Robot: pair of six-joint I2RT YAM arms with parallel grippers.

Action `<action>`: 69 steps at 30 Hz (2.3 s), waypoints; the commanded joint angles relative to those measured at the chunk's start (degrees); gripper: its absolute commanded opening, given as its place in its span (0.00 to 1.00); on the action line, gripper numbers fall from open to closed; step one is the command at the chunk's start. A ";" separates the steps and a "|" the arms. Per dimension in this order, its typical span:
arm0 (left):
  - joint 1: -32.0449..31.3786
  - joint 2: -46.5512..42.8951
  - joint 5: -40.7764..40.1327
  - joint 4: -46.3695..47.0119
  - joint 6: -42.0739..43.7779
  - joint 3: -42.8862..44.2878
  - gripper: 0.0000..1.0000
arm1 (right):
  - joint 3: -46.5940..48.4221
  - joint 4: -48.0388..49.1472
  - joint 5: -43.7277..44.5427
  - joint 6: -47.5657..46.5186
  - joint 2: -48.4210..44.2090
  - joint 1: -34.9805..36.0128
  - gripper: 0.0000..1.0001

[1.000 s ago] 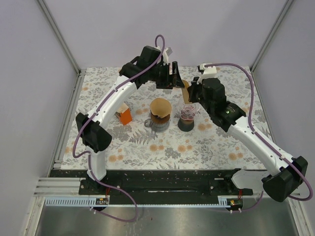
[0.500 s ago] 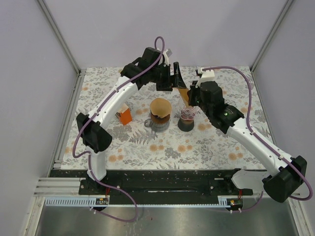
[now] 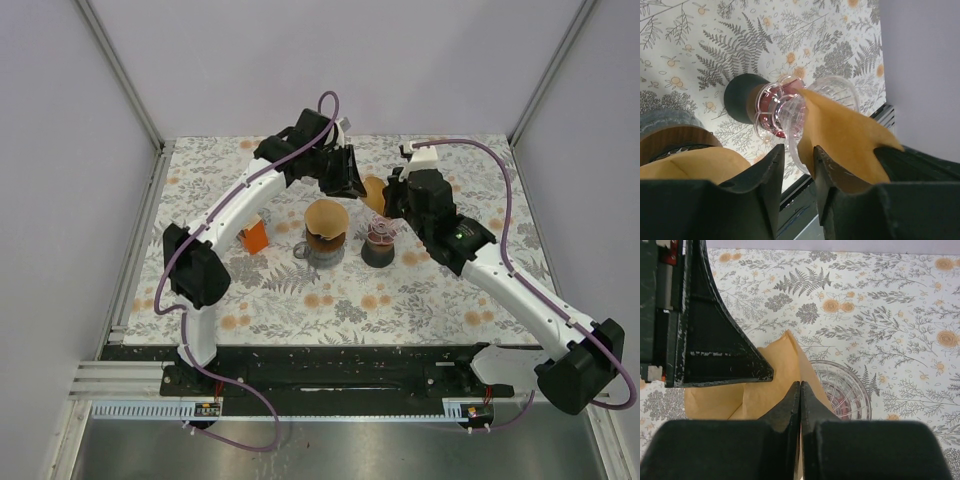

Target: Place the coffee filter in the dripper

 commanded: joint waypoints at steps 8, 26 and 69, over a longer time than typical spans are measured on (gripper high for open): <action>-0.15 -3.21 2.66 1.01 4.10 0.91 0.00 | 1.65 3.50 2.96 -0.92 -1.80 0.66 0.00; -4.89 -1.72 -10.52 -5.49 19.83 7.42 0.00 | 1.30 -5.03 7.19 1.18 0.05 -2.15 0.00; -7.97 0.83 -10.79 -5.50 21.77 11.20 0.00 | 13.51 -22.07 -8.91 -2.33 11.46 -3.21 0.00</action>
